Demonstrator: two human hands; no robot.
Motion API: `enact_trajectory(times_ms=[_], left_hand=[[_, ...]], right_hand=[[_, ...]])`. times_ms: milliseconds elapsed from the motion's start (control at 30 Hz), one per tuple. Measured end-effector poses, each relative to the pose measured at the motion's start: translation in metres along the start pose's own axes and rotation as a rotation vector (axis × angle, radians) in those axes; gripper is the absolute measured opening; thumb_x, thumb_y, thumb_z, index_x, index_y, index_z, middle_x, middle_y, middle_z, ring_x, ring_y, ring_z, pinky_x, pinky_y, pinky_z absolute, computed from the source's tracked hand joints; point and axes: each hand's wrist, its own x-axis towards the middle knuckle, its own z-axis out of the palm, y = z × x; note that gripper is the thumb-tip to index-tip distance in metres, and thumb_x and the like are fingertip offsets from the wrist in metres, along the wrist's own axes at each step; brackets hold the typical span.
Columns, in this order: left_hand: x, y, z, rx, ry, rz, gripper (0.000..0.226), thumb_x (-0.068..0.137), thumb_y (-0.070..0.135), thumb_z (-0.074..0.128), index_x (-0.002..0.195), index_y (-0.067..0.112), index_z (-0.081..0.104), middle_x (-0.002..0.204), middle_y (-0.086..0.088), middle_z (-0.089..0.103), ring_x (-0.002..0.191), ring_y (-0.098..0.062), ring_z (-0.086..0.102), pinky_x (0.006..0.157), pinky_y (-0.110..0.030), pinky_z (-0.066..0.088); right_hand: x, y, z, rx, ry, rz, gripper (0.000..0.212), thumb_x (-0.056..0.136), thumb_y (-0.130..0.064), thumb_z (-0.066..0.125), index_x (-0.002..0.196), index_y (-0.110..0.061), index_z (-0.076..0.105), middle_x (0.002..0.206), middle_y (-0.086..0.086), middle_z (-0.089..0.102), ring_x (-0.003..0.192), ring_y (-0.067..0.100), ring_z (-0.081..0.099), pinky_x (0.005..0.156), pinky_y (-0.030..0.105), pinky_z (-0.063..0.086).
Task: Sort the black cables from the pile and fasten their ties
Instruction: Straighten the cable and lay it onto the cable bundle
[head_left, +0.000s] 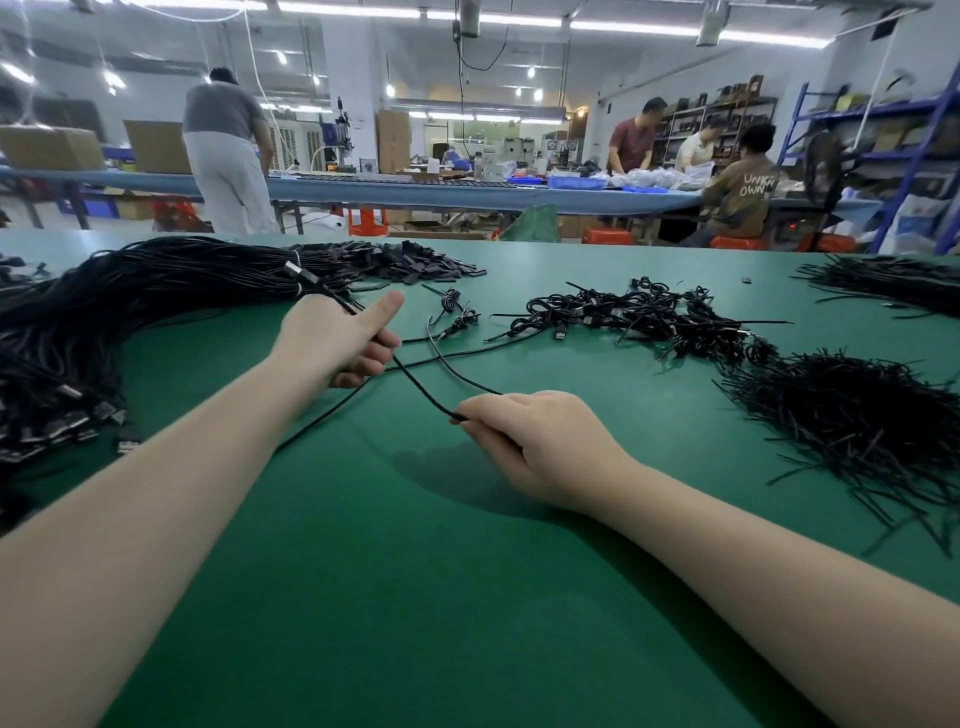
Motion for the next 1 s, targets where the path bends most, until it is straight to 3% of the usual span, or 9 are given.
enact_trajectory(times_ms=[200,400,500,567,633,733,833,900,1000], left_hand=[[-0.003,0.015,0.007,-0.468,-0.307,-0.259,0.038,0.097,0.046,0.048,0.079,0.014,0.060,0.054,0.003,0.055,0.043,-0.008,0.055,0.044,-0.019,0.049],[-0.009,0.033,0.003,-0.413,-0.233,-0.138,0.041,0.102,0.041,0.036,0.079,0.016,0.057,0.073,-0.002,0.054,0.065,-0.017,0.057,0.060,-0.028,0.050],[-0.019,0.054,-0.003,-0.687,-0.391,-0.108,0.039,0.101,0.034,0.040,0.072,0.018,0.059,0.064,0.003,0.060,0.057,-0.012,0.062,0.054,-0.023,0.052],[-0.028,0.066,-0.009,-0.789,-0.594,-0.067,0.042,0.098,0.033,0.043,0.061,0.021,0.058,0.054,0.009,0.053,0.047,-0.008,0.053,0.047,-0.019,0.046],[-0.035,0.069,-0.014,-0.614,-0.884,-0.035,0.043,0.095,0.035,0.044,0.057,0.021,0.060,0.046,0.009,0.047,0.038,-0.007,0.044,0.041,-0.018,0.039],[-0.041,0.058,-0.002,0.094,-1.158,-0.083,0.050,0.096,0.040,0.038,0.073,0.015,0.075,0.056,-0.001,0.065,0.042,-0.011,0.055,0.040,-0.018,0.039],[-0.039,0.042,0.025,0.429,-0.936,-0.132,0.054,0.104,0.044,0.019,0.098,0.017,0.066,0.082,0.003,0.074,0.066,-0.005,0.067,0.054,-0.017,0.043],[-0.034,0.038,0.032,0.304,-0.692,-0.036,0.047,0.104,0.045,0.022,0.100,0.020,0.062,0.092,0.006,0.071,0.080,-0.005,0.066,0.069,-0.020,0.044],[-0.030,0.050,0.026,-0.195,-0.433,0.101,0.045,0.104,0.043,0.026,0.102,0.018,0.063,0.104,0.000,0.071,0.097,-0.011,0.067,0.086,-0.025,0.049]], right_hand=[[0.001,-0.003,0.000,-0.065,-0.026,-0.066,0.024,0.094,-0.022,0.052,0.102,-0.007,0.069,0.075,0.005,0.070,0.059,0.031,0.061,0.050,0.037,0.049],[0.000,-0.001,0.003,-0.087,-0.067,-0.098,0.023,0.094,-0.022,0.054,0.108,-0.011,0.069,0.076,0.005,0.069,0.062,0.031,0.062,0.053,0.035,0.050],[-0.001,0.004,0.008,-0.004,-0.170,0.061,0.024,0.097,-0.029,0.050,0.112,-0.021,0.067,0.085,-0.003,0.070,0.073,0.024,0.062,0.062,0.033,0.049],[-0.001,0.013,0.012,0.163,-0.166,0.308,0.021,0.096,-0.035,0.052,0.101,-0.027,0.070,0.069,-0.014,0.062,0.058,0.011,0.050,0.057,0.026,0.041],[-0.002,0.025,0.012,0.373,-0.085,0.526,0.023,0.093,-0.039,0.056,0.086,-0.025,0.073,0.048,-0.012,0.045,0.045,0.008,0.033,0.049,0.024,0.029],[0.002,0.032,0.005,0.499,0.057,0.653,0.029,0.086,-0.042,0.067,0.072,-0.017,0.070,0.044,-0.012,0.041,0.045,0.004,0.032,0.046,0.018,0.026],[0.014,0.025,-0.003,0.499,0.188,0.668,0.029,0.084,-0.038,0.070,0.067,-0.015,0.065,0.044,-0.015,0.046,0.044,0.002,0.035,0.045,0.014,0.027],[0.023,0.011,-0.006,0.457,0.238,0.590,0.027,0.092,-0.032,0.060,0.068,-0.019,0.062,0.046,-0.018,0.047,0.045,0.002,0.039,0.045,0.013,0.027],[0.028,-0.013,-0.004,0.556,0.238,0.423,0.023,0.098,-0.022,0.048,0.081,-0.031,0.060,0.051,-0.018,0.046,0.048,0.003,0.038,0.048,0.013,0.027]])
